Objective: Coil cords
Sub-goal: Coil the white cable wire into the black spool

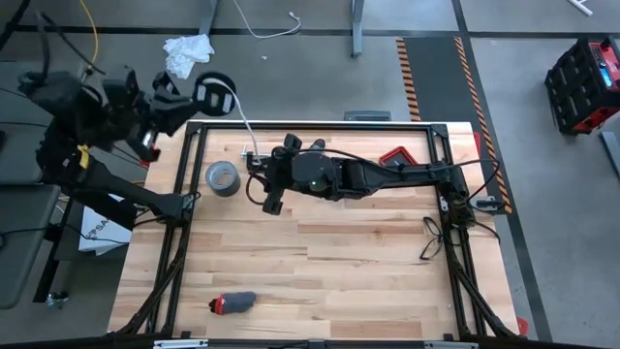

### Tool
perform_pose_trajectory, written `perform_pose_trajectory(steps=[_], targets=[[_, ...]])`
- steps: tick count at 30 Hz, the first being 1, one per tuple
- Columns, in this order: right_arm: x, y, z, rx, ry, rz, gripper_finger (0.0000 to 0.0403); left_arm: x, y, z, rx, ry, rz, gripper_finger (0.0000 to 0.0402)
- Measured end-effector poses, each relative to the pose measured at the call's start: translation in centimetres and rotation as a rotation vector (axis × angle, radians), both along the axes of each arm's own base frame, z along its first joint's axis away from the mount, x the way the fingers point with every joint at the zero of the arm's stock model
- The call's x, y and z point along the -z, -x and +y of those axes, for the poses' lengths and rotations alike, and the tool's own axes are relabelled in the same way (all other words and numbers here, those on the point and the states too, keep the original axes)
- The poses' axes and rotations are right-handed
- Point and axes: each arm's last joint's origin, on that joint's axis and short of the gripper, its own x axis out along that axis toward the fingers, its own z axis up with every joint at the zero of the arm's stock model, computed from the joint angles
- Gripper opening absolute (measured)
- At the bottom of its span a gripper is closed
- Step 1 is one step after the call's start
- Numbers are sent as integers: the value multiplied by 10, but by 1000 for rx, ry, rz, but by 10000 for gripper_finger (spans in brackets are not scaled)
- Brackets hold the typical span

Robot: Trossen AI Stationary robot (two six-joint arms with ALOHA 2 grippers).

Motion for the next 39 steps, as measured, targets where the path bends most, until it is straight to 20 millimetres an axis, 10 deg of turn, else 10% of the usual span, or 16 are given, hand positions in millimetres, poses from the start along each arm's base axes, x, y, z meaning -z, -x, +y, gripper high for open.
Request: perform_pose_trajectory(steps=[18, 39], targets=[[11, 3, -9, 32, -46, 101, 135, 92, 25, -3, -63, 143, -163, 0], [35, -14, -29, 53, -228, 88, 135, 92, 26, -8, 9, 163, -267, 0]])
